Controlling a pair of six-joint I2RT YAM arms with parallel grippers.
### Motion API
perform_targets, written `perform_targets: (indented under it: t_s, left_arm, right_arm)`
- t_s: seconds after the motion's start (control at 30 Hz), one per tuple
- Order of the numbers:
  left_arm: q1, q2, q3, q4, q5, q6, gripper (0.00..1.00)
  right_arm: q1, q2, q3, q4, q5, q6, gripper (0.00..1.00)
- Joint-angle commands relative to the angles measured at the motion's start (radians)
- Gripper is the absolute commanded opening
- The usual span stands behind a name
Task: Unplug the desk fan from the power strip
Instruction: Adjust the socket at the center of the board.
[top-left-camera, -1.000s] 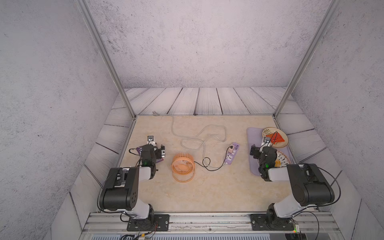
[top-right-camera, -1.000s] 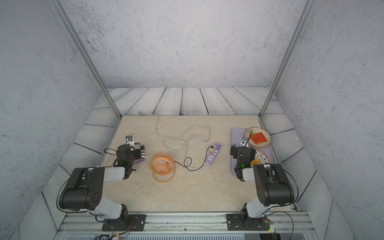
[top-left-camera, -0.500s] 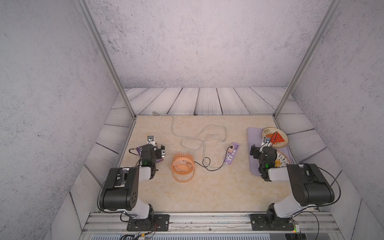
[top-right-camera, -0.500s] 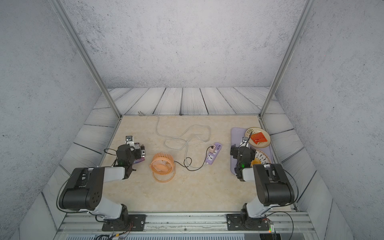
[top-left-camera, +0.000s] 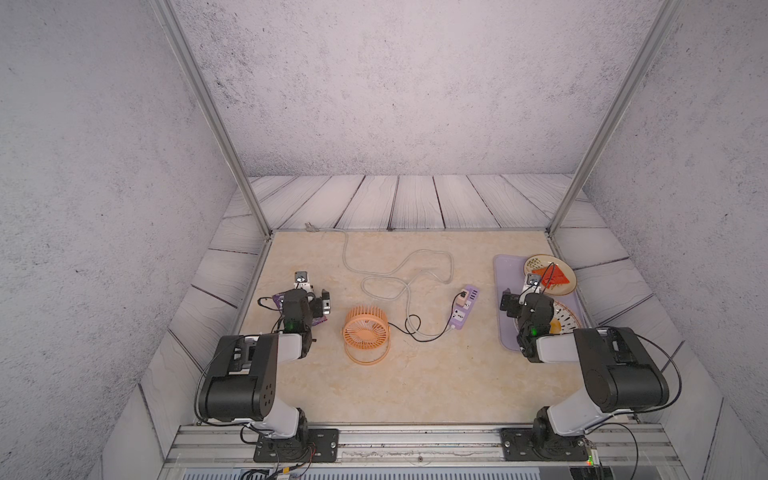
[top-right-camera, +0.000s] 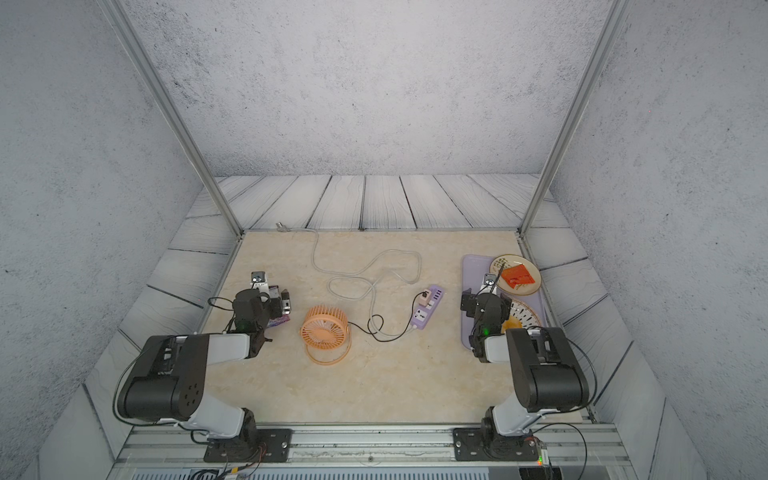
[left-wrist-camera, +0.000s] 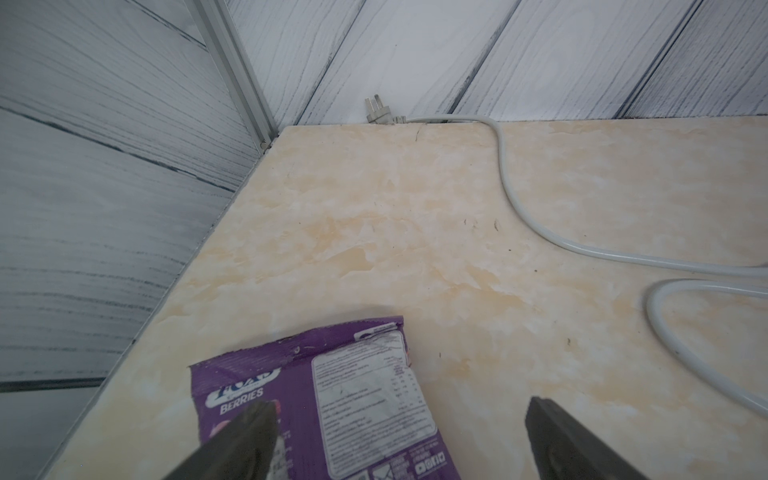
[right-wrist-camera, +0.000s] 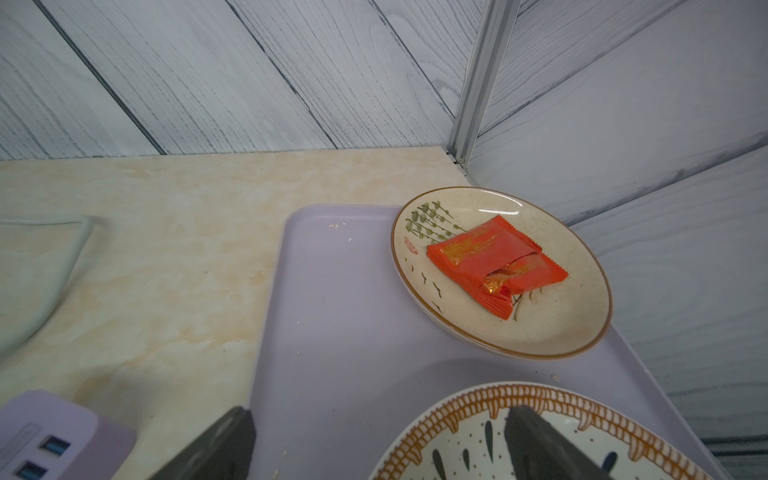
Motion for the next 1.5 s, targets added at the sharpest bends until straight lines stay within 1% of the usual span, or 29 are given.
perform_targets:
  t_s: [0.0,0.07,0.13,0.2,0.27,0.3,0.33,0.37,0.4,0.43,0.47,0.5,0.53,0.57,0.6,0.63,0.7,0.77,0.8,0.87,0.97,1.03,1.1,1.23,1.37,1.4,1.47]
  left_arm:
    - [0.006,-0.042,0.042,-0.057,-0.045,-0.011,1.00]
    - [0.006,-0.102,0.098,-0.203,-0.109,-0.038,1.00]
    - [0.007,-0.157,0.143,-0.321,-0.160,-0.064,1.00]
    - [0.007,-0.227,0.167,-0.368,-0.166,-0.085,1.00]
    - [0.008,-0.298,0.191,-0.404,-0.166,-0.141,1.00]
    - [0.011,-0.323,0.206,-0.427,-0.147,-0.183,1.00]
    - [0.013,-0.344,0.228,-0.455,-0.140,-0.267,1.00]
    - [0.018,-0.365,0.257,-0.538,-0.153,-0.382,1.00]
    - [0.029,-0.382,0.280,-0.604,-0.133,-0.493,1.00]
    - [0.047,-0.393,0.286,-0.627,-0.041,-0.547,1.00]
    - [0.059,-0.399,0.280,-0.594,0.076,-0.570,1.00]
    - [0.059,-0.402,0.271,-0.562,0.170,-0.582,1.00]
    - [0.058,-0.404,0.269,-0.529,0.235,-0.604,1.00]
    - [0.056,-0.409,0.276,-0.528,0.290,-0.626,1.00]
    - [0.036,-0.423,0.297,-0.569,0.327,-0.627,0.99]
    - [0.005,-0.439,0.309,-0.605,0.324,-0.611,0.99]
    - [-0.079,-0.468,0.339,-0.668,0.272,-0.555,0.99]
    - [-0.169,-0.490,0.360,-0.728,0.219,-0.503,0.98]
    - [-0.202,-0.494,0.367,-0.750,0.205,-0.498,0.98]
    - [-0.241,-0.494,0.377,-0.790,0.220,-0.497,0.96]
    - [-0.312,-0.498,0.382,-0.844,0.250,-0.506,0.92]
    - [-0.389,-0.512,0.368,-0.853,0.251,-0.506,0.90]
    - [-0.475,-0.515,0.348,-0.841,0.248,-0.507,0.87]
    - [-0.690,-0.457,0.333,-0.787,0.211,-0.493,0.74]
    - [-0.872,-0.335,0.384,-0.755,0.116,-0.423,0.74]
    - [-0.907,-0.290,0.400,-0.748,0.096,-0.408,0.75]
    - [-0.946,-0.226,0.430,-0.733,0.075,-0.396,0.76]
  right_arm:
    - [0.003,-0.024,-0.015,0.029,0.010,0.004,0.99]
    - [0.004,-0.107,-0.027,-0.021,0.021,0.007,0.99]
    - [0.003,-0.197,-0.017,-0.117,0.006,-0.001,0.99]
    - [0.005,-0.276,0.005,-0.209,-0.033,-0.010,0.99]
    - [0.004,-0.341,0.054,-0.312,-0.026,0.060,0.99]
    - [0.002,-0.369,0.082,-0.364,-0.032,0.086,0.99]
    - [0.002,-0.397,0.110,-0.418,-0.041,0.118,0.99]
    - [0.003,-0.425,0.149,-0.477,-0.067,0.146,0.99]
    - [0.002,-0.445,0.184,-0.544,-0.089,0.191,0.99]
    - [0.001,-0.463,0.226,-0.635,-0.089,0.284,0.99]
    - [0.002,-0.485,0.273,-0.757,-0.074,0.396,0.99]
    - [0.002,-0.502,0.320,-0.905,-0.036,0.512,0.99]
    - [0.001,-0.515,0.350,-0.987,-0.010,0.610,0.99]
    - [-0.005,-0.527,0.361,-1.019,-0.063,0.628,0.99]
    - [-0.006,-0.537,0.373,-1.012,-0.184,0.581,0.98]
    - [-0.007,-0.543,0.383,-1.010,-0.246,0.556,0.93]
    - [-0.007,-0.561,0.391,-1.013,-0.338,0.543,0.91]
    - [-0.006,-0.576,0.391,-1.039,-0.365,0.576,0.91]
    - [-0.007,-0.581,0.395,-1.057,-0.390,0.589,0.92]
    - [-0.006,-0.577,0.424,-1.122,-0.481,0.582,0.92]
    - [-0.005,-0.575,0.448,-1.214,-0.573,0.563,0.92]
    - [-0.005,-0.583,0.447,-1.267,-0.586,0.556,0.92]
    - [-0.006,-0.593,0.438,-1.304,-0.586,0.554,0.91]
    - [-0.006,-0.636,0.393,-1.334,-0.597,0.553,0.89]
    - [-0.006,-0.710,0.349,-1.375,-0.555,0.554,0.89]
    - [-0.006,-0.732,0.341,-1.391,-0.542,0.552,0.89]
    - [-0.007,-0.779,0.319,-1.404,-0.509,0.559,0.89]
